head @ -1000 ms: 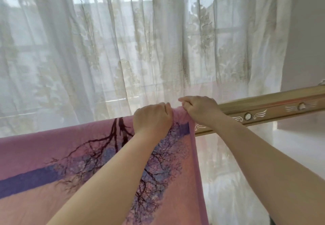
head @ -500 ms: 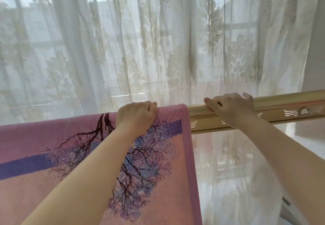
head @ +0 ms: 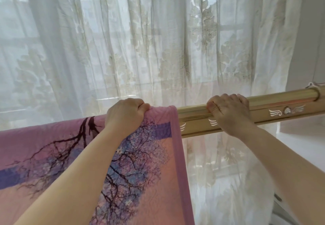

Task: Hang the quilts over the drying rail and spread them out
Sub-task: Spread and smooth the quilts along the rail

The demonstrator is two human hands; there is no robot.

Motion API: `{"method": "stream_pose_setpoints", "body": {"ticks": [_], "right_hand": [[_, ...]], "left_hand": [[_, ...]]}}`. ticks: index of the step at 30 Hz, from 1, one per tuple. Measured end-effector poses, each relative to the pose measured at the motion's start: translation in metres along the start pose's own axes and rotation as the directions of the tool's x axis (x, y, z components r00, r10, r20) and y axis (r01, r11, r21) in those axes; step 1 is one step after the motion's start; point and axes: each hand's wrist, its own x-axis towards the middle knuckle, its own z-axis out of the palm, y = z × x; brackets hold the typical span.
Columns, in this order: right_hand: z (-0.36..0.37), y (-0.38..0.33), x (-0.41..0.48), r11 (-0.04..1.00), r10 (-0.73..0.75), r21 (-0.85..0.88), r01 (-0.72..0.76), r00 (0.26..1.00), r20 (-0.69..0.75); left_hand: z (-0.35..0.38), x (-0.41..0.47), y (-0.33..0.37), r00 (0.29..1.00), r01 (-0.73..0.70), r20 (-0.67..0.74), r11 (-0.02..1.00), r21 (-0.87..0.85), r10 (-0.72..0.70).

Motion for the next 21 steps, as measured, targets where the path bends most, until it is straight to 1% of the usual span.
{"method": "stream_pose_setpoints", "body": {"ticks": [4, 8, 11, 14, 18, 19, 21], "right_hand": [[-0.004, -0.003, -0.003, 0.999, 0.032, 0.002, -0.032, 0.999, -0.011], [-0.005, -0.012, -0.006, 1.000, 0.016, -0.016, -0.016, 1.000, 0.013], [-0.007, -0.010, -0.008, 1.000, 0.006, -0.022, -0.006, 1.000, 0.019], [-0.015, 0.006, -0.010, 1.000, -0.010, 0.011, 0.010, 0.999, 0.047], [-0.032, 0.044, -0.010, 0.989, -0.081, 0.129, 0.070, 0.993, 0.087], [-0.036, 0.056, -0.007, 0.991, -0.073, 0.117, 0.063, 0.994, 0.078], [-0.044, 0.085, 0.000, 0.999, 0.009, 0.040, -0.011, 0.999, 0.050]], "left_hand": [[0.012, 0.009, 0.029, 0.998, -0.055, 0.011, 0.998, 0.017, 0.055], [0.027, 0.014, 0.064, 0.996, -0.091, 0.018, 0.996, 0.002, 0.091], [0.039, 0.013, 0.092, 0.994, -0.106, -0.019, 0.994, 0.014, 0.106], [0.048, 0.012, 0.109, 0.990, -0.116, -0.080, 0.993, 0.022, 0.117], [0.052, 0.012, 0.121, 0.990, -0.114, -0.070, 0.991, 0.064, 0.119], [0.052, 0.012, 0.123, 0.992, -0.107, -0.060, 0.991, 0.077, 0.112], [0.051, 0.010, 0.127, 0.994, -0.089, -0.054, 0.991, 0.102, 0.095]]}}
